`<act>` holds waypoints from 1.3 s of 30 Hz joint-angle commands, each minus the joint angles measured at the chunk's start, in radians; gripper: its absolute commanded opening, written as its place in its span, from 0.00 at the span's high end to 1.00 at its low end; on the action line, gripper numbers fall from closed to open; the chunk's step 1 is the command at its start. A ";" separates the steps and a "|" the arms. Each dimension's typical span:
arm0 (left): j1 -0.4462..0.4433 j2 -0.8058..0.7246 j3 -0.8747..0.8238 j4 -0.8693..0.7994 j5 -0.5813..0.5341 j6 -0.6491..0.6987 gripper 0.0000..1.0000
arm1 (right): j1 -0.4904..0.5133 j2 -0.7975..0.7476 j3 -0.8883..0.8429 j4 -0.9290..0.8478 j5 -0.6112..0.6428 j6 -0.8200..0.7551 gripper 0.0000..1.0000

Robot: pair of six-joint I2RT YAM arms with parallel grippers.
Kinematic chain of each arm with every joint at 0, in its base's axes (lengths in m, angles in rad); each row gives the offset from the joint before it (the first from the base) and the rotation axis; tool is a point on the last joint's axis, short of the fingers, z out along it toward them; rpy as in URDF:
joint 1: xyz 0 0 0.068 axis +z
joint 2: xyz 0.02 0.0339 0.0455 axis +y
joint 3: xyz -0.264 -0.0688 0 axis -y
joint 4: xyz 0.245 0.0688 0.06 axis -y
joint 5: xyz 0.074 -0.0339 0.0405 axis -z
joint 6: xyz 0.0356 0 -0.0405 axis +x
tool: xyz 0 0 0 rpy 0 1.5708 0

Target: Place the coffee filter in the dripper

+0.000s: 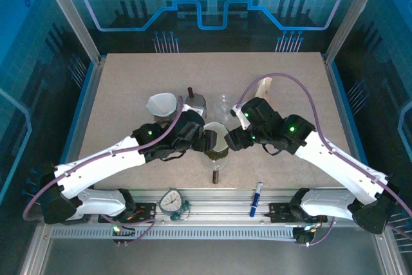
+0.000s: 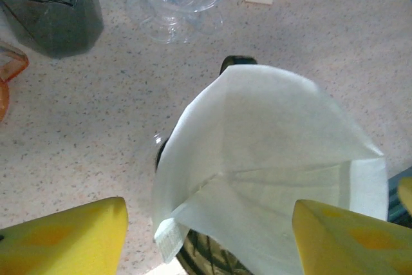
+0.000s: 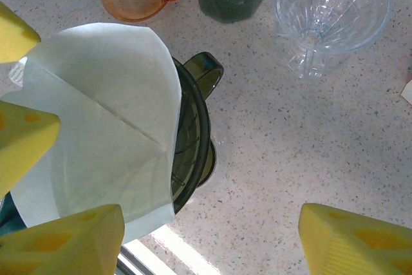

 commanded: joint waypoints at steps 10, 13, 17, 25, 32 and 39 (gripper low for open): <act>0.010 -0.037 -0.020 -0.041 0.005 -0.018 0.53 | -0.042 0.091 0.018 0.114 -0.087 0.009 0.27; 0.011 -0.030 -0.023 -0.032 0.012 -0.021 0.58 | -0.049 0.126 0.021 0.131 -0.093 0.010 0.27; 0.014 -0.029 -0.031 -0.027 0.012 -0.022 0.67 | -0.055 0.157 0.009 0.145 -0.081 0.014 0.27; 0.046 -0.094 -0.092 0.044 0.027 -0.049 0.47 | -0.055 0.166 -0.015 0.147 -0.061 0.014 0.28; 0.092 -0.130 -0.129 0.160 0.142 -0.031 0.30 | -0.055 0.171 -0.015 0.150 -0.065 0.013 0.28; 0.101 -0.093 -0.127 0.136 0.141 -0.038 0.49 | -0.055 0.172 -0.017 0.151 -0.065 0.017 0.28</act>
